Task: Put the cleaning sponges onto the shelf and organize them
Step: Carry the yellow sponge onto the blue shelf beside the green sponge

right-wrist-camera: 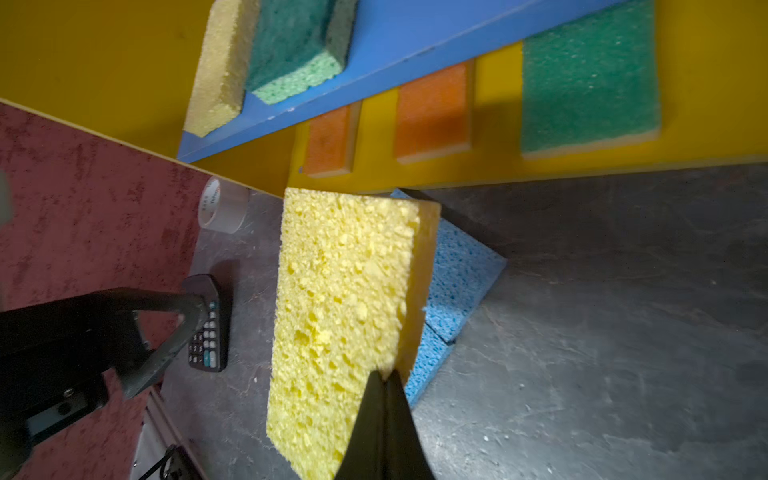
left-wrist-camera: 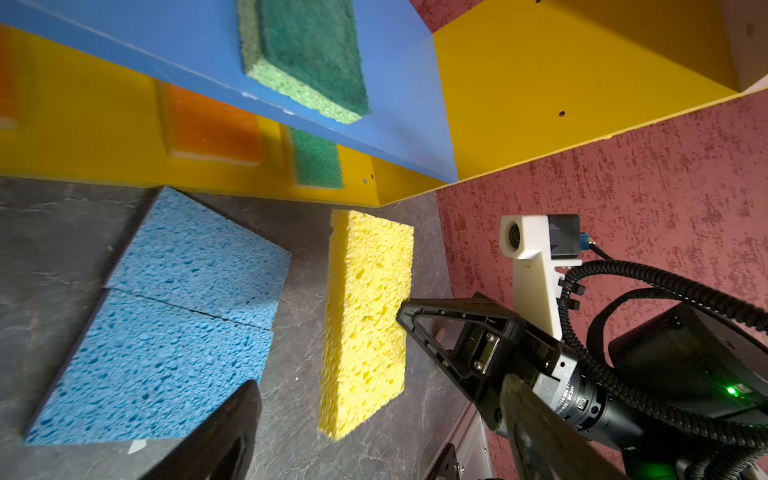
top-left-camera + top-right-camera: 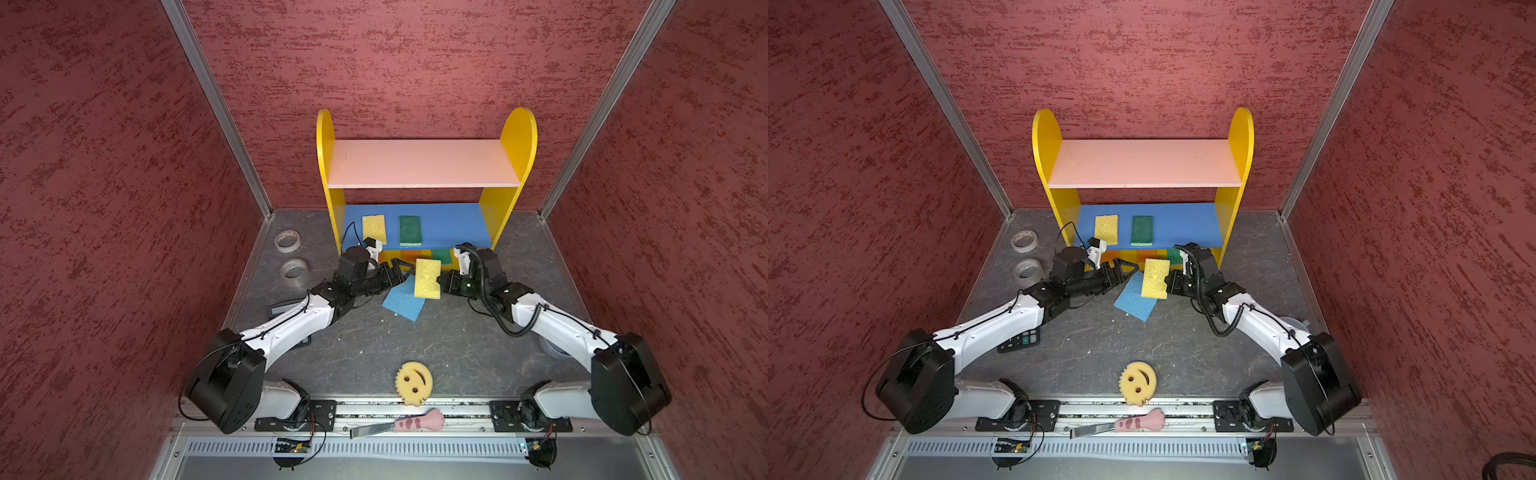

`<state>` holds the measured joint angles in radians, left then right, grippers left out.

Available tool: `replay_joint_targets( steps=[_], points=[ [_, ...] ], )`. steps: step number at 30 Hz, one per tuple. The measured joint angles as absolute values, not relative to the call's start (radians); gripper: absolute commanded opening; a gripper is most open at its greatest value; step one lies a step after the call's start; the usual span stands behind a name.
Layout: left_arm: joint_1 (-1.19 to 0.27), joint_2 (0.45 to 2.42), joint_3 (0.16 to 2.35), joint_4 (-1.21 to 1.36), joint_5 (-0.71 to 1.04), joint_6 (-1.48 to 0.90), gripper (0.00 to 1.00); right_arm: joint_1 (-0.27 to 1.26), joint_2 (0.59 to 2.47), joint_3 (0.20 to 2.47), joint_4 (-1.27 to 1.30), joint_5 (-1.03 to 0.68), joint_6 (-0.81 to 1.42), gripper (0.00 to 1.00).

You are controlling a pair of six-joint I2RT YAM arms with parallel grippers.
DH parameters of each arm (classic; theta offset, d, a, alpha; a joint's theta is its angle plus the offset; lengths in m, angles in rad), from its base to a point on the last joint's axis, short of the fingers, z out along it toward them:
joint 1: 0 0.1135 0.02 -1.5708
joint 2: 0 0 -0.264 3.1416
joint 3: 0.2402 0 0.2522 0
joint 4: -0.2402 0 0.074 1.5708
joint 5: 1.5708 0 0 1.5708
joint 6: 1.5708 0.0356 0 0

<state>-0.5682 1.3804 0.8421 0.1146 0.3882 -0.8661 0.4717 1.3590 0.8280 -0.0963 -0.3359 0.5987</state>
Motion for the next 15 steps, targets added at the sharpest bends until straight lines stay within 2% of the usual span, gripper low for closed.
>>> replay_joint_targets(
  steps=[5,15],
  points=[
    [-0.583,1.406,0.866,0.128,0.41,-0.876,0.8,0.494,1.359,0.833,-0.045,-0.426,0.623,0.0],
    [-0.583,1.406,0.883,0.133,0.381,-0.879,0.3,0.495,1.359,0.835,0.048,-0.489,0.688,0.0]
  ],
)
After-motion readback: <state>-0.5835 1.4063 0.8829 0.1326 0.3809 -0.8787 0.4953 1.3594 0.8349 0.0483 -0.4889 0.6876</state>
